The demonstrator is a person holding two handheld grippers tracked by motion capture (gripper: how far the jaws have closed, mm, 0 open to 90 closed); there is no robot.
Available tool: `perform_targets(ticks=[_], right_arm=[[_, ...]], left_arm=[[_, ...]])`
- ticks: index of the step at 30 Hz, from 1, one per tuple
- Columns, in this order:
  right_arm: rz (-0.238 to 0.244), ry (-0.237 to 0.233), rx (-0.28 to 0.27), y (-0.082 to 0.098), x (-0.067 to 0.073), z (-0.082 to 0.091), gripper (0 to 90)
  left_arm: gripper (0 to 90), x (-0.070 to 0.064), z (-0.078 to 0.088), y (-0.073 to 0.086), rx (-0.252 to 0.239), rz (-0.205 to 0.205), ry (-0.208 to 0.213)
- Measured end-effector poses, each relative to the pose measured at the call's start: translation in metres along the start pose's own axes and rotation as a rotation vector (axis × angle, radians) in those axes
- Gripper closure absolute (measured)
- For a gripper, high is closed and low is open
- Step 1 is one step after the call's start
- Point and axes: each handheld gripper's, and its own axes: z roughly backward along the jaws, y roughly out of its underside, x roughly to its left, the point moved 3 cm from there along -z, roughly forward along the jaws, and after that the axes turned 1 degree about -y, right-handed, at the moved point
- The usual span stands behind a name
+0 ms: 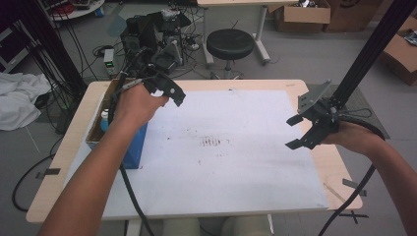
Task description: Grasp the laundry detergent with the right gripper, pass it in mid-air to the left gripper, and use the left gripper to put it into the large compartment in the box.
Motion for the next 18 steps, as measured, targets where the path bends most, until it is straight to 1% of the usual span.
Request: perform_targets(ticks=[2, 5, 9, 11, 12, 14, 15, 18], right_arm=[[-0.003, 0.0, 0.001, 0.0, 0.0, 0.0, 16.9], [-0.004, 0.0, -0.003, -0.001, 0.001, 0.0, 16.9], [0.0, -0.001, -0.01, -0.003, 0.001, 0.0, 16.9], [-0.002, -0.001, -0.008, -0.004, 0.001, 0.0, 16.9], [-0.002, -0.002, -0.007, -0.004, 0.001, 0.0, 16.9], [-0.001, -0.003, -0.008, -0.005, 0.001, -0.001, 16.9], [-0.001, -0.003, -0.008, -0.006, 0.0, -0.001, 16.9], [-0.003, -0.004, -0.009, -0.008, -0.001, -0.002, 16.9]], left_arm=[[17.7, -0.006, -0.003, -0.002, 0.005, -0.02, 0.006], [17.6, -0.016, -0.008, -0.008, 0.004, -0.067, 0.024], [17.8, -0.027, -0.015, -0.014, 0.0, -0.111, 0.039], [17.6, -0.032, -0.019, -0.015, -0.002, -0.123, 0.049], [17.8, -0.035, -0.021, -0.016, 0.001, -0.138, 0.057], [18.0, -0.039, -0.024, -0.018, 0.009, -0.154, 0.062], [18.0, -0.04, -0.026, -0.018, 0.012, -0.171, 0.058], [18.1, -0.044, -0.028, -0.022, 0.016, -0.189, 0.067]])
